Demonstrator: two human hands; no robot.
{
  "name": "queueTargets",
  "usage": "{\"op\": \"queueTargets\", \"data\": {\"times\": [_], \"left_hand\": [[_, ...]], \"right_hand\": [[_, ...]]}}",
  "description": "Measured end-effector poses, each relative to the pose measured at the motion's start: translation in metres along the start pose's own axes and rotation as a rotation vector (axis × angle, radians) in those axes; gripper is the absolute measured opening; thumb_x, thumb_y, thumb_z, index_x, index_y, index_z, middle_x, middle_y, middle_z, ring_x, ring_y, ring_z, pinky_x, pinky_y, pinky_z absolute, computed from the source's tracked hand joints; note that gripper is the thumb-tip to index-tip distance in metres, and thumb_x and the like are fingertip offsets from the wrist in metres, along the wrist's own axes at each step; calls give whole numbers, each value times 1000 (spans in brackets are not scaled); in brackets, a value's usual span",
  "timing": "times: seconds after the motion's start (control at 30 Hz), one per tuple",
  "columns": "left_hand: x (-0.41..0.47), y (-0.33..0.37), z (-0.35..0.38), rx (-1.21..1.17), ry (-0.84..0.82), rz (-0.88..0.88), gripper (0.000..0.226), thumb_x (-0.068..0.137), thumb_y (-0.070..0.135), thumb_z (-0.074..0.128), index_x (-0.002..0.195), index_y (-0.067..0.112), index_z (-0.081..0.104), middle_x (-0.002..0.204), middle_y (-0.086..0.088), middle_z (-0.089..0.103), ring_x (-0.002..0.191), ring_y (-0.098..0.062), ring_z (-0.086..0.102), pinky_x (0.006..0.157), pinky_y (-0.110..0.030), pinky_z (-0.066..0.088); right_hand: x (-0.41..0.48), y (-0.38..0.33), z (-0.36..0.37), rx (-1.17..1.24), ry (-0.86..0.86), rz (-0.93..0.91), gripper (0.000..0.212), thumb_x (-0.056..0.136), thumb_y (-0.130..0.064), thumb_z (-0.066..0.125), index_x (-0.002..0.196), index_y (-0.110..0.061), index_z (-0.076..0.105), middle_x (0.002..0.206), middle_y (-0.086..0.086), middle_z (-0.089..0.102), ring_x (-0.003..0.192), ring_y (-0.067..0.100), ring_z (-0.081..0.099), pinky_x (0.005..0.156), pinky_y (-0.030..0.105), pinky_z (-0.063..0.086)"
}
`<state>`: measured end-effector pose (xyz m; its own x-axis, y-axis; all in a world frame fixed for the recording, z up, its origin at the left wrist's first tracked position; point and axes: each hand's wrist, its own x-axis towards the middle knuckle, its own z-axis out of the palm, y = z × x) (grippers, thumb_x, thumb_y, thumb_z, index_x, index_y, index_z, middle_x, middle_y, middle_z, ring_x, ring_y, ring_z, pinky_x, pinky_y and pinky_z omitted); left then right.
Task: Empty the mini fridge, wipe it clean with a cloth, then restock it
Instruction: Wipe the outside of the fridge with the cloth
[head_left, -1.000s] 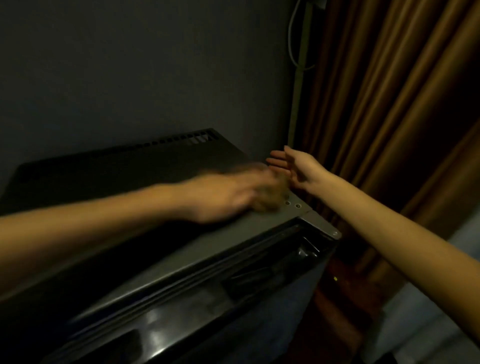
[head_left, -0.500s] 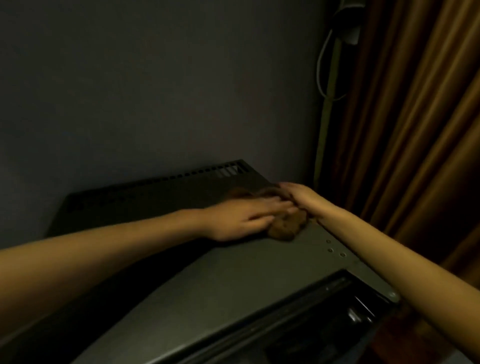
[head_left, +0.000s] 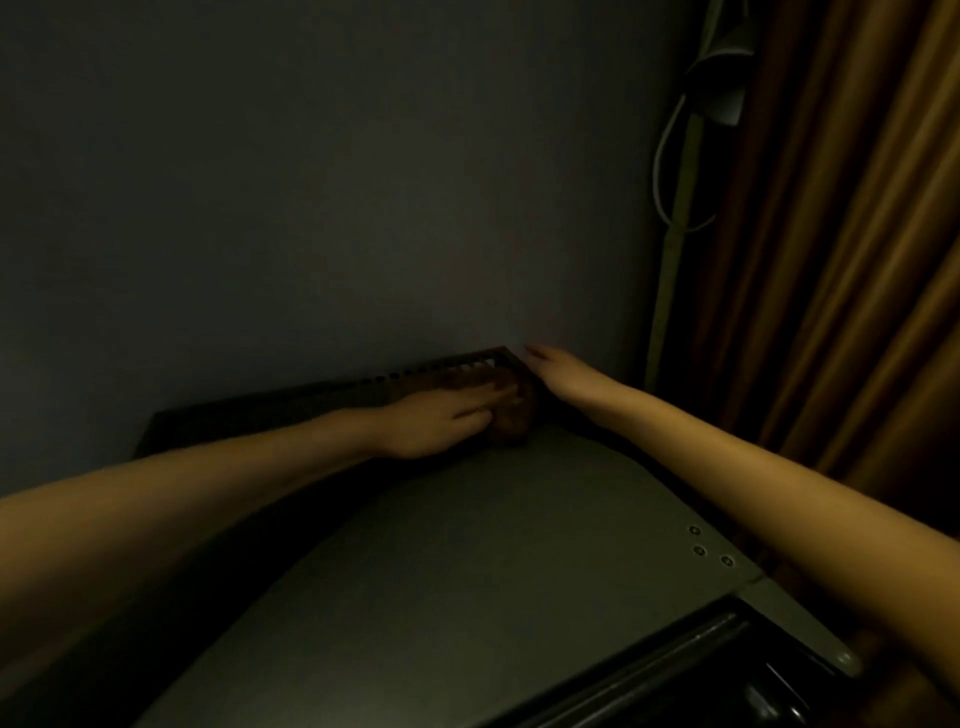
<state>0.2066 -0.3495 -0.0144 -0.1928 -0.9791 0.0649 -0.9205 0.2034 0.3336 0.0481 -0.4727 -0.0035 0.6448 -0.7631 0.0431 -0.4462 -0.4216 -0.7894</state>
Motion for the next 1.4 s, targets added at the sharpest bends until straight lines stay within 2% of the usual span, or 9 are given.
{"op": "queueTargets", "data": {"times": [0.13, 0.33, 0.47, 0.73, 0.9, 1.07, 1.23, 1.3, 1.4], "left_hand": [[-7, 20, 8, 15, -29, 131, 48, 104, 25, 33, 150, 15, 24, 156, 9, 15, 144, -5, 8, 110, -4, -1], [87, 23, 4, 68, -3, -30, 44, 106, 23, 29, 148, 11, 31, 154, -11, 32, 141, -23, 32, 111, -22, 19], [79, -22, -13, 112, -4, -101, 48, 107, 22, 22, 153, 11, 15, 161, -9, 11, 148, -21, 11, 115, -24, 5], [-41, -78, -52, 104, 107, -304, 42, 104, 12, 34, 145, 3, 36, 150, -18, 35, 135, -30, 38, 110, -24, 22], [-157, -54, -59, 206, 119, -301, 64, 93, 44, 27, 141, 5, 43, 146, -12, 43, 129, -23, 44, 100, -10, 19], [-256, -8, -47, 174, 148, -493, 63, 81, 57, 27, 122, 21, 60, 107, -9, 65, 92, -21, 57, 67, -16, 37], [-284, 82, 2, 90, 164, -140, 65, 91, 69, 23, 141, 28, 37, 147, 11, 38, 136, 7, 30, 108, -6, 22], [-257, 122, 25, 140, 121, -3, 56, 99, 44, 26, 147, 17, 34, 153, 5, 31, 143, 0, 19, 115, -12, 11], [-201, 170, 50, 181, 90, 117, 48, 101, 28, 29, 138, 4, 48, 142, -14, 50, 134, -24, 43, 109, -22, 23]], "right_hand": [[18, -6, -16, 109, 125, 71, 44, 107, -29, 28, 145, -9, 38, 135, 9, 49, 107, 17, 45, 74, 23, 37], [16, 4, -23, 142, 182, 91, 43, 106, -26, 29, 145, -9, 37, 145, 10, 44, 131, 25, 43, 97, 29, 35], [12, 17, -28, 67, 219, 67, 41, 106, -21, 30, 143, -6, 40, 147, 14, 43, 132, 26, 43, 108, 32, 32], [0, -17, -13, 1, 155, -6, 41, 106, -21, 31, 144, -8, 40, 148, 12, 41, 133, 25, 41, 103, 28, 30], [-18, -60, 5, -21, 77, -144, 41, 106, -18, 30, 144, -6, 39, 150, 12, 38, 136, 26, 37, 111, 32, 26], [-56, -83, 32, -111, -56, -274, 38, 106, -16, 31, 137, -3, 47, 139, 18, 50, 128, 31, 46, 105, 32, 33], [-107, -93, 57, -169, -222, -411, 36, 105, -23, 37, 135, -11, 52, 134, 2, 52, 123, 13, 46, 97, 21, 30], [-133, -102, 64, -187, -249, -486, 36, 105, -26, 37, 135, -13, 52, 132, -2, 53, 118, 6, 45, 95, 18, 30], [-168, -110, 57, -223, -206, -618, 38, 104, -31, 37, 137, -18, 50, 138, -3, 52, 127, 8, 45, 104, 21, 32]]}}
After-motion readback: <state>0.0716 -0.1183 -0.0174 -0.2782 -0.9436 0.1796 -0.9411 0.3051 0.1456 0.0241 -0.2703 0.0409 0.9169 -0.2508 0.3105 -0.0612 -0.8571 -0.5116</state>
